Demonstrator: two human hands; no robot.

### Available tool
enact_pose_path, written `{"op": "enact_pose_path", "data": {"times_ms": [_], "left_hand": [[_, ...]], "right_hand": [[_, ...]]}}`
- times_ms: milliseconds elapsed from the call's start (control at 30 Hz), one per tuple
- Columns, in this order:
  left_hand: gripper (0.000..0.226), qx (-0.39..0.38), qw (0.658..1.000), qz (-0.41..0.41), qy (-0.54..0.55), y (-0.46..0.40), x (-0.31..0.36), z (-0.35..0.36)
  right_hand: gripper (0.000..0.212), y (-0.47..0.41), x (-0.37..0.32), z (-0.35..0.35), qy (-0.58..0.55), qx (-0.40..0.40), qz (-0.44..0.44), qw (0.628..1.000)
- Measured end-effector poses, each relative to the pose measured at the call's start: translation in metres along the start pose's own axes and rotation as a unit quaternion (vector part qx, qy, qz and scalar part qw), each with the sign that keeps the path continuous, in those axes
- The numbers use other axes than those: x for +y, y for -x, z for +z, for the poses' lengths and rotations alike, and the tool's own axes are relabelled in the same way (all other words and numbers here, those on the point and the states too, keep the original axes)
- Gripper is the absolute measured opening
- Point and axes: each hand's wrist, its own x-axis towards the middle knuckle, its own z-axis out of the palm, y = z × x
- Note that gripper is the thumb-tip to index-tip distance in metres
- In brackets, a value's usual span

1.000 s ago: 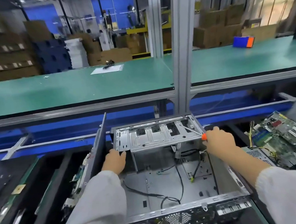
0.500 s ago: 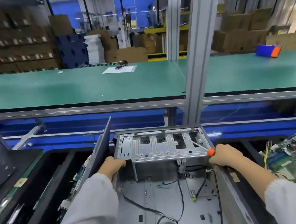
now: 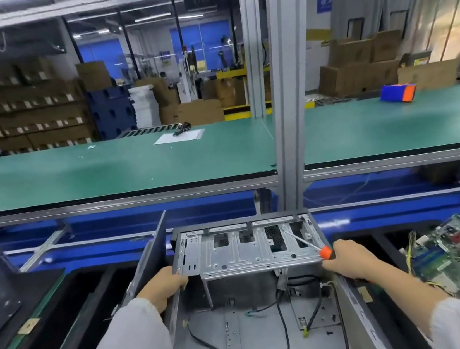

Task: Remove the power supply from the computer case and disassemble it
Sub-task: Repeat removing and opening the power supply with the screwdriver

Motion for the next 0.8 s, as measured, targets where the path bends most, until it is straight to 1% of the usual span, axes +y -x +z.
{"op": "enact_pose_path", "data": {"times_ms": [100, 167, 233, 367, 467, 533, 633, 800], "left_hand": [[0.026, 0.0, 0.997, 0.069, 0.019, 0.013, 0.021, -0.001], [0.027, 0.006, 0.991, 0.126, 0.036, 0.018, 0.035, -0.003], [0.033, 0.026, 0.982, 0.179, 0.05, 0.02, 0.044, -0.004], [0.05, 0.098, 0.95, 0.284, 0.082, 0.021, 0.056, -0.007], [0.06, 0.136, 0.925, 0.339, 0.106, 0.021, 0.053, -0.001], [0.07, 0.146, 0.923, 0.343, 0.094, 0.022, 0.04, 0.011], [0.082, 0.148, 0.927, 0.328, 0.101, 0.02, 0.012, 0.03], [0.082, 0.162, 0.927, 0.309, 0.141, 0.024, -0.006, 0.037]], "right_hand": [[0.036, 0.009, 0.005, -0.016, -0.025, 0.054, 0.005, 0.998], [0.038, 0.014, 0.006, -0.028, -0.04, 0.106, -0.001, 0.994], [0.037, 0.02, 0.008, -0.036, -0.041, 0.168, -0.006, 0.985], [0.031, 0.023, 0.006, -0.044, -0.042, 0.302, -0.033, 0.952], [0.029, 0.02, 0.006, -0.038, -0.079, 0.363, -0.074, 0.925], [0.025, 0.019, 0.012, -0.021, -0.114, 0.381, -0.085, 0.913], [0.025, 0.02, 0.022, 0.006, -0.143, 0.374, -0.091, 0.912], [0.026, 0.027, 0.02, 0.011, -0.152, 0.368, -0.095, 0.912]]}}
